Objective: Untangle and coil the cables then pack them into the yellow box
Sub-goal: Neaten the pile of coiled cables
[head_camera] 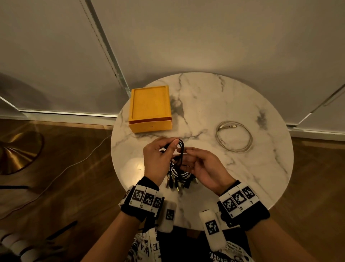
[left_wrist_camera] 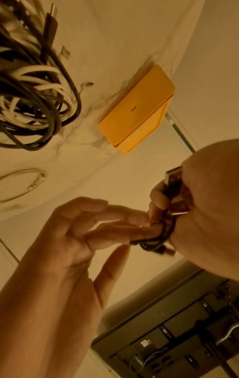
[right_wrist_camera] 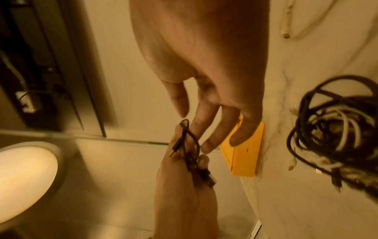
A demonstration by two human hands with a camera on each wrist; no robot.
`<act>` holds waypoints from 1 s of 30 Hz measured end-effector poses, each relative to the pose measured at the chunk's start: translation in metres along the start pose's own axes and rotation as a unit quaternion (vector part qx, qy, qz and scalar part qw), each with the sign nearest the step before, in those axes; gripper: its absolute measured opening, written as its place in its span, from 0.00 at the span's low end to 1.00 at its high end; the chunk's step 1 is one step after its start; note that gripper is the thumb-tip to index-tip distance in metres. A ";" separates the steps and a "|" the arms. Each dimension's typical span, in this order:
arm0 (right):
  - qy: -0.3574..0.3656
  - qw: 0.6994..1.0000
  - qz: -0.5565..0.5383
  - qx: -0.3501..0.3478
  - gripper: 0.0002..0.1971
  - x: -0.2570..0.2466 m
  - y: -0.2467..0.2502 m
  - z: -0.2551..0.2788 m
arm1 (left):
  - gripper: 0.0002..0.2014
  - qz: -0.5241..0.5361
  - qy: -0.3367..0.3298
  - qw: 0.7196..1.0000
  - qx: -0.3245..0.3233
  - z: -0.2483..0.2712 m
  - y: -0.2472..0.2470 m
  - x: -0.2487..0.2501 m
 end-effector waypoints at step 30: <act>-0.045 0.961 0.271 -0.033 0.08 -0.023 0.019 0.015 | 0.11 0.101 0.167 0.947 -0.255 0.001 -0.009 -0.009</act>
Point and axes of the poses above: each hand's wrist, its own z-axis away from the middle knuckle, its own y-axis out of the back of the hand, x = y × z, the point moved 5 cm from there along -z, towards the middle knuckle, and after that the axes turned 15 degrees about -x, right-handed, at the moved point
